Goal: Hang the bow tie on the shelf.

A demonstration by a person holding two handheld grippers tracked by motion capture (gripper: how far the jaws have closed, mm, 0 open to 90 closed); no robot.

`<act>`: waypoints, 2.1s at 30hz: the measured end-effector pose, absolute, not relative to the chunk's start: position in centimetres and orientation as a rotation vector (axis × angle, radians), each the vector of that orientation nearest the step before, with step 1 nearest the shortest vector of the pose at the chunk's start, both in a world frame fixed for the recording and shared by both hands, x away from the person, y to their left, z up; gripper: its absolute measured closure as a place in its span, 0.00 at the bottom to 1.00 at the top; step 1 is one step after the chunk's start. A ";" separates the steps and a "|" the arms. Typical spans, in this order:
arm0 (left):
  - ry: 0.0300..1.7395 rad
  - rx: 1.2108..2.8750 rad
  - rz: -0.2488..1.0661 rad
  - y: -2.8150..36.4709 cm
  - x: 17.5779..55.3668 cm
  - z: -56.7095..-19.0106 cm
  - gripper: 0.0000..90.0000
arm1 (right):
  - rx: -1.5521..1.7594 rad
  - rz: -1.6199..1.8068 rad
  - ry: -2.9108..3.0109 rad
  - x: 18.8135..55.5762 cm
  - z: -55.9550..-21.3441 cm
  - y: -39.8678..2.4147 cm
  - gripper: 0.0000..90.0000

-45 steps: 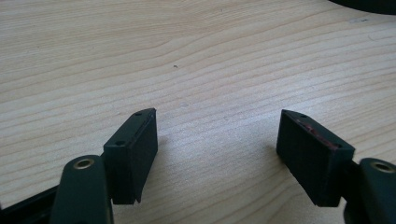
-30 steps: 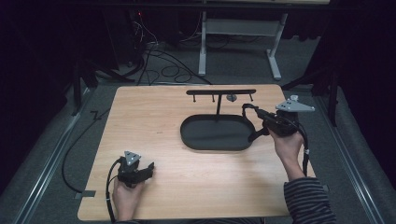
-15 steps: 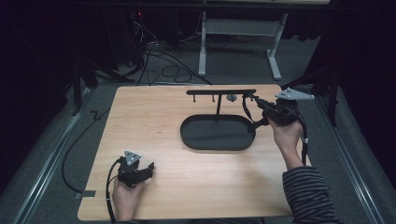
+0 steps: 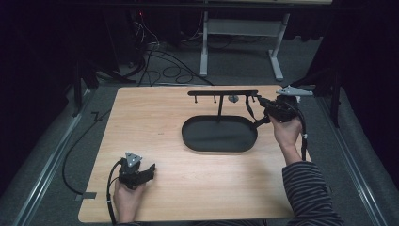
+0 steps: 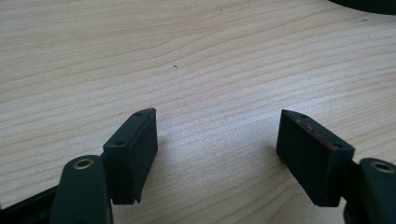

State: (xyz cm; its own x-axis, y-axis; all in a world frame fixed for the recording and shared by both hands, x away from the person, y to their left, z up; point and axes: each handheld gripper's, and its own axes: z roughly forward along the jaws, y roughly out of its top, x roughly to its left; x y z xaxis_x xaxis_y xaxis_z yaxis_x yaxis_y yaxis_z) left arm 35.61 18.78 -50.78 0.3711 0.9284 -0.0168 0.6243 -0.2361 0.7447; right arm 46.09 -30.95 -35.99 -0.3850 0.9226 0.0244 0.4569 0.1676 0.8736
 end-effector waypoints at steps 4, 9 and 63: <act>1.339 1.960 0.578 18.8 35.6 -50.8 0.33 | 1.328 1.145 1.926 46.6 -36.5 -31.0 0.98; 1.339 1.960 0.578 18.8 35.6 -50.8 0.33 | 1.343 1.145 1.933 46.8 -36.8 -31.0 0.93; 1.338 1.962 0.577 18.8 35.6 -50.8 0.33 | 1.330 1.275 1.822 38.3 -35.3 -36.2 0.52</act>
